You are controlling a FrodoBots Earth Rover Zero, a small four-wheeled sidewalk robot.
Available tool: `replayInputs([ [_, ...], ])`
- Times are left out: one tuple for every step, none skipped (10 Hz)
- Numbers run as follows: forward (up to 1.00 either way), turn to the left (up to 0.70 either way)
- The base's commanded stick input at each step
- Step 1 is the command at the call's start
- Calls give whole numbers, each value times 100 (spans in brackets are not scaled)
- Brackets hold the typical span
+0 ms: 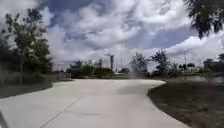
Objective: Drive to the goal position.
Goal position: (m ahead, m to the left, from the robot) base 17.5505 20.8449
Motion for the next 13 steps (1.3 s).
replayInputs([
  [69,1],
  [69,1],
  [69,1],
  [69,1],
  [69,1],
  [69,1],
  [69,1],
  [69,1],
  [69,1],
  [69,1],
  [69,1],
  [69,1],
  [69,1],
])
